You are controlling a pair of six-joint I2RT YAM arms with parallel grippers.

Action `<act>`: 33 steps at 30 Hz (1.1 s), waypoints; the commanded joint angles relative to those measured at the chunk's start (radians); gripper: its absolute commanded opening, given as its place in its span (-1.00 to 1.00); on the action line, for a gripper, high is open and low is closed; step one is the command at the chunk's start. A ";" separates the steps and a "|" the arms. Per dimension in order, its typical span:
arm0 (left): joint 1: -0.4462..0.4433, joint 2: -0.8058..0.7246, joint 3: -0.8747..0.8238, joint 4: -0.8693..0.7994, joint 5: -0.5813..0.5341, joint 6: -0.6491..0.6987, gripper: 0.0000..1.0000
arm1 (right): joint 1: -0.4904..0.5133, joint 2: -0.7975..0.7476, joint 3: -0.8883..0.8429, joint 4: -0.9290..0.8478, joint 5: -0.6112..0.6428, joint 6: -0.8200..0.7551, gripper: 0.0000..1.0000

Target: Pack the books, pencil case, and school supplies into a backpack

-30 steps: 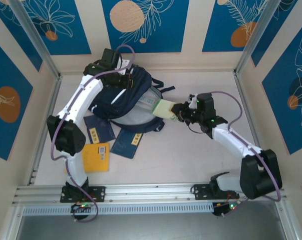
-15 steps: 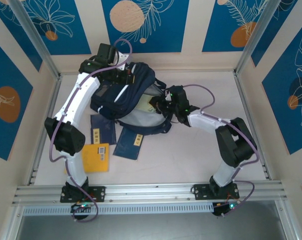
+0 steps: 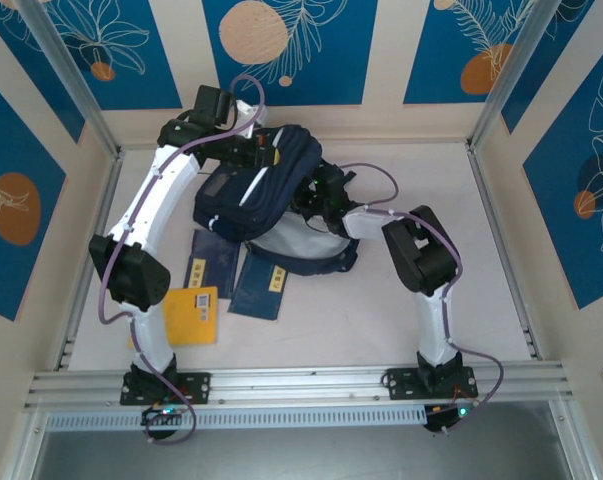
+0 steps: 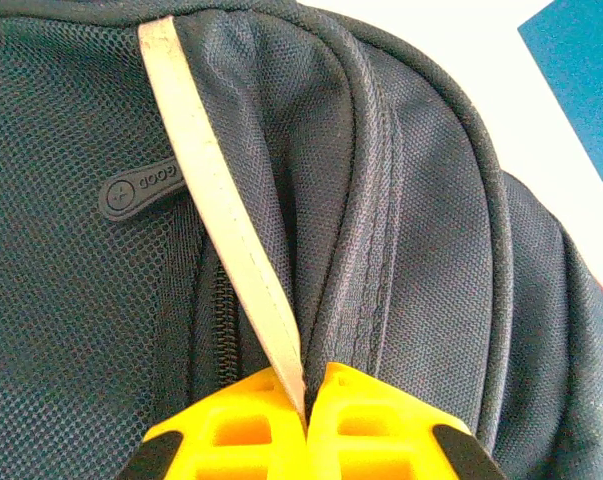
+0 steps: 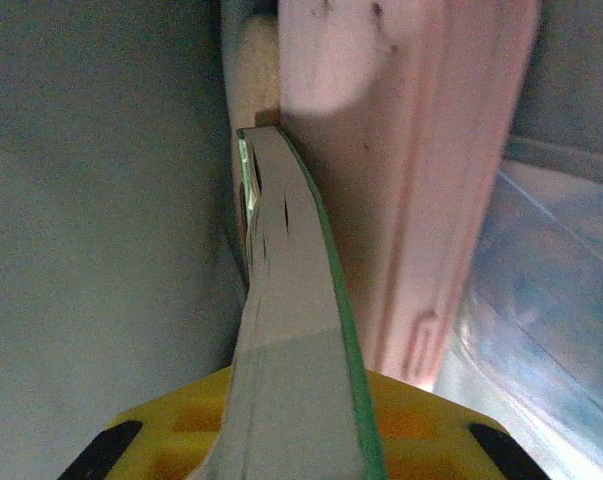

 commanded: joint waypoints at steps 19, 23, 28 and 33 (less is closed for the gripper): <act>0.014 0.029 0.072 0.197 0.055 -0.058 -1.00 | -0.034 -0.186 -0.007 -0.327 0.019 -0.236 0.64; 0.014 0.072 0.084 0.207 0.042 -0.082 -1.00 | -0.051 -0.253 -0.034 -0.459 0.053 -0.274 0.63; 0.015 0.130 0.085 0.228 0.017 -0.112 -1.00 | -0.055 -0.424 -0.148 -0.558 0.216 -0.305 0.56; 0.012 0.179 0.083 0.246 0.046 -0.157 -0.72 | -0.080 -0.566 -0.268 -0.673 0.330 -0.263 0.47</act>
